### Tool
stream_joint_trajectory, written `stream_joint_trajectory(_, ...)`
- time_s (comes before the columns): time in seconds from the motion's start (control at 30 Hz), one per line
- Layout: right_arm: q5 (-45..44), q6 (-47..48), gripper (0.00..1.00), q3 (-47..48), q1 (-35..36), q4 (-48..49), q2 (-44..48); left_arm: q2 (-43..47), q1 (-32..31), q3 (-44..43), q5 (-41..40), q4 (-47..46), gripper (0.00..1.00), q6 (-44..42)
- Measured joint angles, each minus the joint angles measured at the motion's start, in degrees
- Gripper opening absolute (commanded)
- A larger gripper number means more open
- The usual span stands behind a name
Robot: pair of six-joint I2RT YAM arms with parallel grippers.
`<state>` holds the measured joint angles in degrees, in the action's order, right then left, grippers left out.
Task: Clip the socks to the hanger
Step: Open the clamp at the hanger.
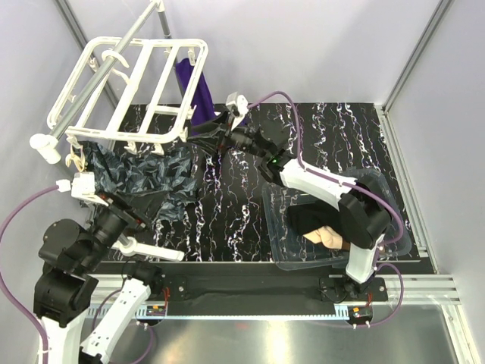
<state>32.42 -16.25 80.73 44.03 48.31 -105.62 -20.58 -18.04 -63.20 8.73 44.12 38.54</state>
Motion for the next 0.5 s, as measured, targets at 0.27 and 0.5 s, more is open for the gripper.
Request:
stream_joint_trajectory(0.27, -0.4, 2.6, 0.48, 0.6, 2.0, -3.5, -1.4, -2.1, 0.0, -1.7, 0.5, -3.3, 0.65, 0.2)
stream_joint_trajectory(0.5, -0.9, 3.6, 0.48, 1.1, 2.5, -3.7, -1.4, -3.2, 0.0, -2.4, 0.6, -5.0, 0.65, 0.6)
